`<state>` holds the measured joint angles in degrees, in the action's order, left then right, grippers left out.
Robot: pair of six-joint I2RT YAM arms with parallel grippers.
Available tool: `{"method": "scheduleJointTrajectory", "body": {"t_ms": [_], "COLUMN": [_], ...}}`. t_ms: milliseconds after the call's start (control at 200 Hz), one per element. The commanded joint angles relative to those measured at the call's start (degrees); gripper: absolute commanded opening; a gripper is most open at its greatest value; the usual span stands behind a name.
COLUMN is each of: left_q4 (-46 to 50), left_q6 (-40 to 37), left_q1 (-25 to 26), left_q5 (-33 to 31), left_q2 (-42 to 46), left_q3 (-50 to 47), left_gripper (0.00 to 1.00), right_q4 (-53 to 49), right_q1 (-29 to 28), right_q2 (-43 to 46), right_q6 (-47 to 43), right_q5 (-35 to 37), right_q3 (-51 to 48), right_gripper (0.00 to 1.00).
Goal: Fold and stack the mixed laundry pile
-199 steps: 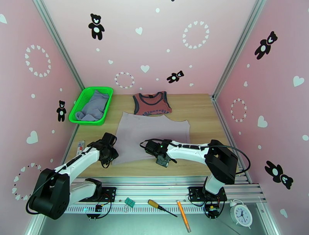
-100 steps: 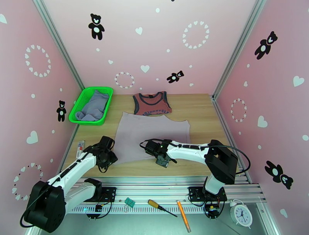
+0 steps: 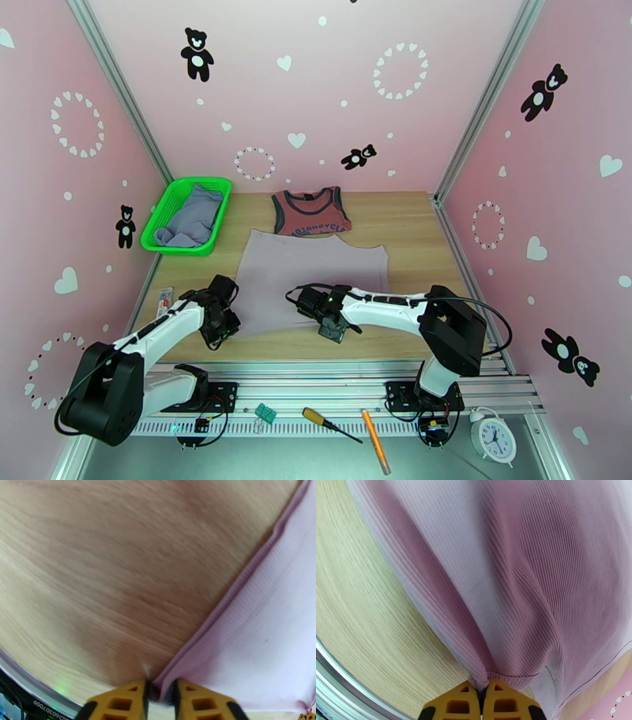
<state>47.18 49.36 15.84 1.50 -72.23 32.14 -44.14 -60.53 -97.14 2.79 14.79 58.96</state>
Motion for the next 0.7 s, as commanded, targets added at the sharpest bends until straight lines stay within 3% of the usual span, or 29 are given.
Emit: {"method": "scheduleJointTrajectory", "body": {"t_ms": [0, 65, 496, 696], "left_q4": [-11.9, -12.1, 0.2, 3.7], "left_q6": [-1.0, -1.1, -4.3, -7.2], "left_q1": [-0.1, -0.1, -0.2, -0.5], "left_q5": [0.1, 0.0, -1.7, -1.5], "left_q2": [-5.1, -5.6, -0.2, -2.3], "left_q3": [-2.6, -2.3, 8.4, 14.1], "left_gripper": [0.13, 0.00, 0.00, 0.00], "right_q4": [-0.4, -0.2, 0.2, -0.6], "right_q1": [-0.3, -0.3, -0.2, -0.2], "right_q2": [-0.9, -1.1, -1.1, 0.7], "right_q6": [0.2, 0.2, -0.5, -2.7], "right_q5": [-0.4, -0.6, -2.5, -8.9], "right_q3": [-0.6, -0.5, 1.0, 2.3], "right_gripper": [0.00, 0.00, 0.00, 0.00]}}
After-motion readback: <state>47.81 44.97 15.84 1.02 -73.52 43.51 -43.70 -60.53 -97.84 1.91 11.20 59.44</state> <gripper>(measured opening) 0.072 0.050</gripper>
